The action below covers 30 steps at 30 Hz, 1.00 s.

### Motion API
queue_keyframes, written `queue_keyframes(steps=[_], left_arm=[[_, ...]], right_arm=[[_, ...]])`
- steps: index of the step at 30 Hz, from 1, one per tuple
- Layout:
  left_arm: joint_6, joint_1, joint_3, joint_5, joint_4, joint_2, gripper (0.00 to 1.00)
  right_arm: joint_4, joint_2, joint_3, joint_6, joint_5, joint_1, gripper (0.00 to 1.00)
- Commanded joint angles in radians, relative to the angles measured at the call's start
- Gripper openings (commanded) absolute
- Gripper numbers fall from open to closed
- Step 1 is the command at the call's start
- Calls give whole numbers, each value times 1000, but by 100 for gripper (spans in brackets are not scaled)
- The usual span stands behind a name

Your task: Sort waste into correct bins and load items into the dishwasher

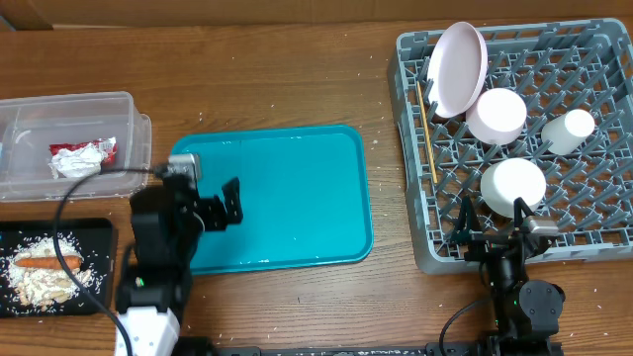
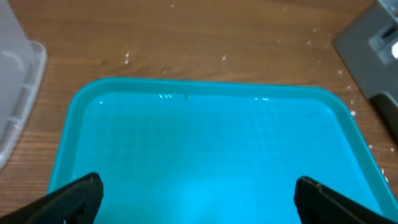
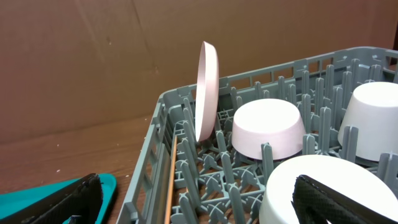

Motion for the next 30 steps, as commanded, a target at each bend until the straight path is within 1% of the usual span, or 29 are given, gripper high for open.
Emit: queue_keyframes(steps=[1,3,7,16,21,30], left_arm=[[35,-2,-134,50,102,-109,100],[35,-2,-197,45,148,-169,100],[35,-2,-255,19,158,-254,100],[27,-2,-320,-87,190,-340,100],[27,-2,-377,-89,217,-426,100],[28,-2,-420,-117,225,-496,100]], right_arm=[[5,-12,-11,-7,-6,4,100],[5,-12,-11,-7,-6,5,100],[5,-12,-11,-7,-6,5,100],[5,-12,-11,-7,-6,5,100],[5,-12,-11,-7,-6,4,100],[5,-12,-10,-7,-6,5,100]])
